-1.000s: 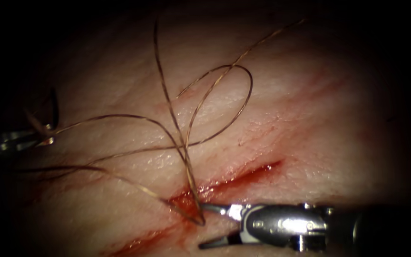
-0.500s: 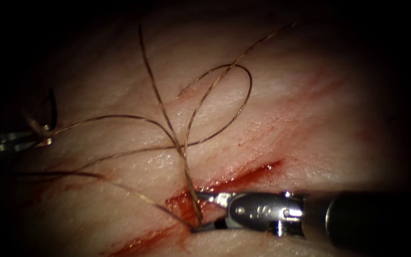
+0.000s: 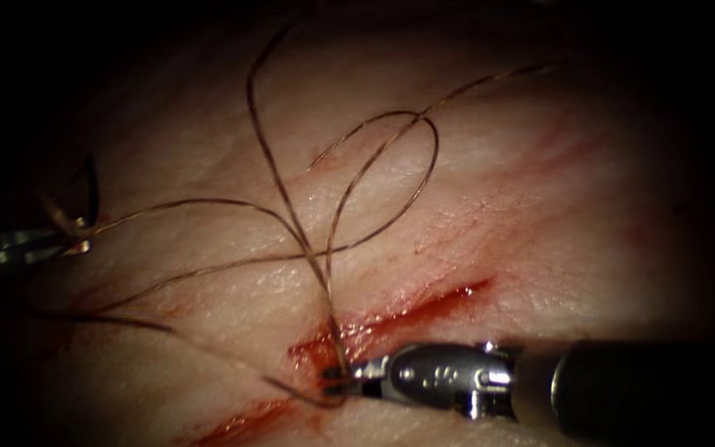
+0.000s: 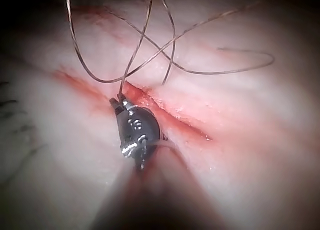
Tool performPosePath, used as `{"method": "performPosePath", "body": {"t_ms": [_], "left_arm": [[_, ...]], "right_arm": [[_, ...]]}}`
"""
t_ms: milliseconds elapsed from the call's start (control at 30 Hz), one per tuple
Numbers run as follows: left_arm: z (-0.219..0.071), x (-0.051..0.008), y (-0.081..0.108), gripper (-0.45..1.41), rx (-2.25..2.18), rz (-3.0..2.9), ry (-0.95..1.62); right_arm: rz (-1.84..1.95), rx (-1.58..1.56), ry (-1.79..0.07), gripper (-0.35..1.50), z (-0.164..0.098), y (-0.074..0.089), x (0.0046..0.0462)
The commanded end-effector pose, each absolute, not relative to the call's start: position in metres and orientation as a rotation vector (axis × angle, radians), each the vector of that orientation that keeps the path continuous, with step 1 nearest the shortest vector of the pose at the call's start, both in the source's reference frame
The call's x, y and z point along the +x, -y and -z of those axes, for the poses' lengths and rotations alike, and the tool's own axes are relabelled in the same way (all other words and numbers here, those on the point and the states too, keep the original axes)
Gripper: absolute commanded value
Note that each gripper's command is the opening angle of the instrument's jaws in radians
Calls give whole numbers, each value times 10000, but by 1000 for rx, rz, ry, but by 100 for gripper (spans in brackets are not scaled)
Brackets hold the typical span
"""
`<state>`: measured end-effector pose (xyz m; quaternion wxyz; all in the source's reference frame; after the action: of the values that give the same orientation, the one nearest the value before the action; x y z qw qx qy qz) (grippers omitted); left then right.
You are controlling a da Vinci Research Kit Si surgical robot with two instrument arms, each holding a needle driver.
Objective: Wound Closure
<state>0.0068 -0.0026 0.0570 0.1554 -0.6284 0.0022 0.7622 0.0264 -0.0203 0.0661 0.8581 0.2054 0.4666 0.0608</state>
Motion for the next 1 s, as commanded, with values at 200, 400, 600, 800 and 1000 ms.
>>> {"method": "performPosePath", "body": {"t_ms": [200,400,600,800,1000], "left_arm": [[-577,62,30,-45,-1802,-2181,-3],[-577,61,29,-45,-1801,-2181,-4],[-577,61,29,-45,-1801,-2181,-4],[-578,61,28,-45,-1801,-2181,-4],[-578,61,29,-45,-1801,-2181,-5]], "right_arm": [[-120,450,-982,-35,-635,232,248],[-101,459,-989,-35,-586,254,223],[-82,476,-999,-35,-524,277,192],[-61,503,-990,-35,-464,299,155],[-28,534,-946,-35,-412,325,118]]}}
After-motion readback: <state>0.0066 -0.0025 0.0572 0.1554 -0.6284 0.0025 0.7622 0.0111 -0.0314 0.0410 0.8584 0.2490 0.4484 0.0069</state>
